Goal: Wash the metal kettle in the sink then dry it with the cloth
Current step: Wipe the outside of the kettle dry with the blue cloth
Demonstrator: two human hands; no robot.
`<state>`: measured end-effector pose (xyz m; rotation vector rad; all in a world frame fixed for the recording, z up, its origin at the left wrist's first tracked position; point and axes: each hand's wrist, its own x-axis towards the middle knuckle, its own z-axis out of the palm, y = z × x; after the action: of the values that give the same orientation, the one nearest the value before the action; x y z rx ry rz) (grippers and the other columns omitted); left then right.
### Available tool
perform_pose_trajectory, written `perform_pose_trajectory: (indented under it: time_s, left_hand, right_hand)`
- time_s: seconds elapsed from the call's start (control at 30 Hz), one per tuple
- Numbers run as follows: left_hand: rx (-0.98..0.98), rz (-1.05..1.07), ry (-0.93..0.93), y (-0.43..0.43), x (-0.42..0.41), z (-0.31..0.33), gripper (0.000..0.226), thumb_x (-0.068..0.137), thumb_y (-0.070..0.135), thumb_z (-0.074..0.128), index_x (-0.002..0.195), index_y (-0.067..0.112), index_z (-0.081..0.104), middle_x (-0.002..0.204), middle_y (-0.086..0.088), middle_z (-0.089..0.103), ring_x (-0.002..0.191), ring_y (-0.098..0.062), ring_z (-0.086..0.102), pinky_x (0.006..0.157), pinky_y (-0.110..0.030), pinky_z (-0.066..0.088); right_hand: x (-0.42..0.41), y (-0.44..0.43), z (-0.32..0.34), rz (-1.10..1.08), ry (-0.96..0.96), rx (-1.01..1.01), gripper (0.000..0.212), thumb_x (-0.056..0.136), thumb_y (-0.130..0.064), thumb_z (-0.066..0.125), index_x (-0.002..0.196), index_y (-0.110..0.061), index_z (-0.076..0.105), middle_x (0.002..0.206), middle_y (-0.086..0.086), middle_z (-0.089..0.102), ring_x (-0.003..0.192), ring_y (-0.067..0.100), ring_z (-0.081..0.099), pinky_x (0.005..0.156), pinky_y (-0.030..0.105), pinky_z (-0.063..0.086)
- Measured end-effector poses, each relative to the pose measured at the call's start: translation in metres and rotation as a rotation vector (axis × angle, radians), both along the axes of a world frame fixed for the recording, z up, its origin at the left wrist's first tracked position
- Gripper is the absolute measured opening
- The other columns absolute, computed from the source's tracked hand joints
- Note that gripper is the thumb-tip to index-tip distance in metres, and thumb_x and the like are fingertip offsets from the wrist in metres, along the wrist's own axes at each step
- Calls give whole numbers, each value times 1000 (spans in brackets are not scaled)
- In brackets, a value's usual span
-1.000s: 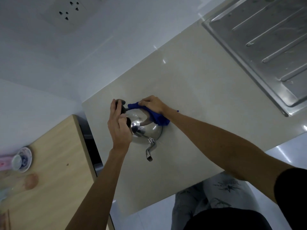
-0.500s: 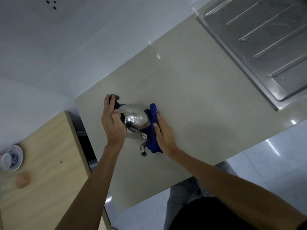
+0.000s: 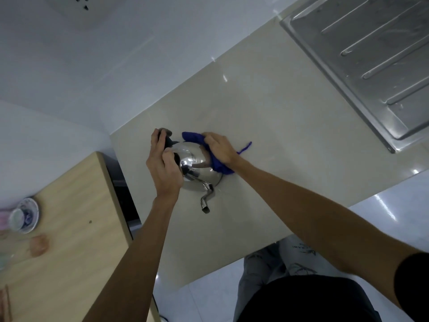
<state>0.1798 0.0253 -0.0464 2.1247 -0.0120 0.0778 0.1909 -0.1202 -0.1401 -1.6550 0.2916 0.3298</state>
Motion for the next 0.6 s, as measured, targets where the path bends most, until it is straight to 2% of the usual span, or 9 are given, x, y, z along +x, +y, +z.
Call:
perform_pose_trajectory:
  time_s: [0.07,0.1,0.17,0.23,0.27,0.33,0.4,0.47,0.6]
  left_hand:
    - [16,13,-11,0,-2,3,58,87,22,29,132,2,59,151,-12,46,140,-1,36,114,-17,31]
    - [24,11,-1,-1,-2,3,59,87,24,29,132,2,58,150,-13,46,141,-2,36,116,-19,31]
    - [61,13,53,-2,-6,5,62,87,30,28,134,2,56,151,-12,46,143,-7,35,119,-30,31]
    - [190,-17,100,2,-9,12,62,90,39,28,140,8,50,155,-5,39,147,-14,28,122,-40,25]
    - [317,-90,87,8,-8,16,63,93,45,29,142,11,47,157,-3,36,150,-18,22,123,-44,21]
    - [593,-373,-21,28,3,25,69,96,58,27,143,11,46,158,-5,34,152,-24,15,124,-50,15]
    - [779,-662,-144,48,21,32,75,96,65,28,142,9,48,158,-9,36,152,-27,17,123,-51,13]
    - [874,-836,-178,60,39,40,80,94,70,30,142,9,48,155,-10,41,150,-26,23,124,-47,15]
    - [928,-1010,-233,67,67,49,84,89,75,38,138,8,53,143,-12,54,141,-27,41,120,-43,28]
  right_hand:
    - [-27,0,-4,-79,-76,12,34,103,-20,36,126,-8,58,123,11,62,110,21,55,97,31,38]
    - [-38,-2,-4,-91,-101,15,35,104,-20,36,132,-8,55,128,10,60,115,20,54,100,30,37]
    - [-52,-9,-3,-74,-120,16,36,105,-19,37,136,-9,52,132,9,59,119,20,53,103,30,37]
    - [-53,-18,2,-35,-134,-18,37,104,-18,40,138,-10,51,134,8,60,120,21,54,103,28,38]
    - [-50,-22,6,-4,-130,-41,37,104,-17,41,139,-10,51,135,8,60,121,21,54,102,26,38]
    - [-44,-27,11,67,-124,-97,37,103,-16,42,138,-11,52,133,8,61,120,23,56,97,21,36]
    - [-38,-31,12,129,-114,-142,37,104,-18,41,138,-12,53,133,8,62,120,25,56,95,20,35]
    - [-36,-33,11,158,-102,-155,38,104,-20,40,140,-15,52,135,7,60,122,24,55,94,20,34]
    - [-35,-35,9,179,-92,-135,39,105,-25,38,142,-20,50,136,4,59,120,19,54,91,18,32]
